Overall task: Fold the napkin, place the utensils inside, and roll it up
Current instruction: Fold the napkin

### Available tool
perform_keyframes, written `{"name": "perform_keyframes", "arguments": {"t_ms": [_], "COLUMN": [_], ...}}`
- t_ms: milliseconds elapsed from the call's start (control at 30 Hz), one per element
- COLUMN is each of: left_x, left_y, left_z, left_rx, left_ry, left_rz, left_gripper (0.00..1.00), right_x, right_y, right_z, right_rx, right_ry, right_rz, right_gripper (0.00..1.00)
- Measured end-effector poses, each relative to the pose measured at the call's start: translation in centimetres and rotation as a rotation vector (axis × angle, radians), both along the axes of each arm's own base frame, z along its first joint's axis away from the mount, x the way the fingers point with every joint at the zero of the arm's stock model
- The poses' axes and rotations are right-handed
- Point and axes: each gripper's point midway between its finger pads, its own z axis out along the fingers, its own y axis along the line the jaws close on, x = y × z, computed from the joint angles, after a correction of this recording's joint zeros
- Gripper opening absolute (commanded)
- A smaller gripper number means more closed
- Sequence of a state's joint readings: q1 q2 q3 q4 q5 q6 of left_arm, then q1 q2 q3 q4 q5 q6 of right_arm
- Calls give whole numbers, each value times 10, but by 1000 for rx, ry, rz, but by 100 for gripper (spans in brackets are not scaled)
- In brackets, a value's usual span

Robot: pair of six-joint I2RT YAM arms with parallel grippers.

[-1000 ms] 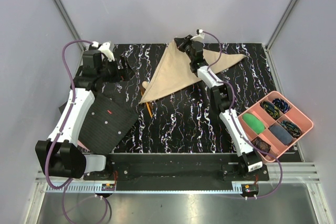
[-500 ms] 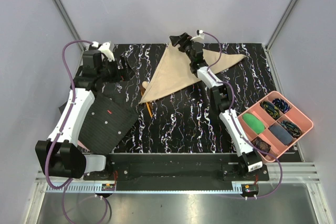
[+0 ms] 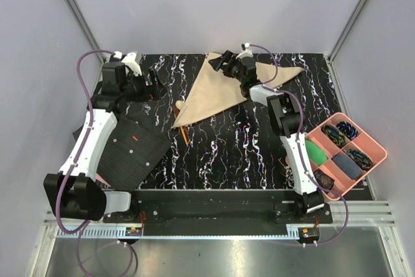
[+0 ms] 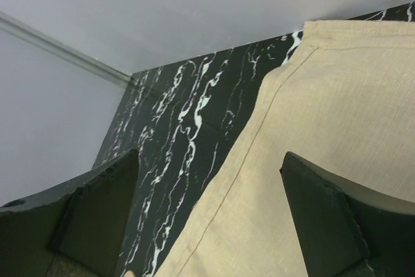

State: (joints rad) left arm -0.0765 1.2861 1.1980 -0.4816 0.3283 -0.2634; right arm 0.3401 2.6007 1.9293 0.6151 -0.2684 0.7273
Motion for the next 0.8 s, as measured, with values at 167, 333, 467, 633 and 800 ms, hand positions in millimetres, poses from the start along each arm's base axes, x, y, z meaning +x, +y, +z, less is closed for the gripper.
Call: {"name": "perform_keyframes", "arguments": {"t_ms": [167, 333, 467, 633, 800], "left_x": [-2, -2, -2, -2, -2], "left_y": [-1, -1, -2, -2, -2], "left_z": [-5, -5, -5, -5, -5], "left_rx": [-7, -9, -12, -17, -19], "left_ry": [13, 14, 16, 17, 17], "left_rz": [-1, -2, -1, 1, 0], "left_gripper": [97, 97, 97, 97, 97], "right_x": [-17, -24, -32, -45, -63], "right_y": [-4, -14, -24, -29, -34], "right_z": [-5, -27, -34, -35, -37], "right_rx": [62, 98, 120, 146, 150], "right_ry": [18, 100, 135, 168, 202], "right_rz": [36, 27, -2, -16, -18], "right_gripper": [100, 100, 100, 99, 98]}}
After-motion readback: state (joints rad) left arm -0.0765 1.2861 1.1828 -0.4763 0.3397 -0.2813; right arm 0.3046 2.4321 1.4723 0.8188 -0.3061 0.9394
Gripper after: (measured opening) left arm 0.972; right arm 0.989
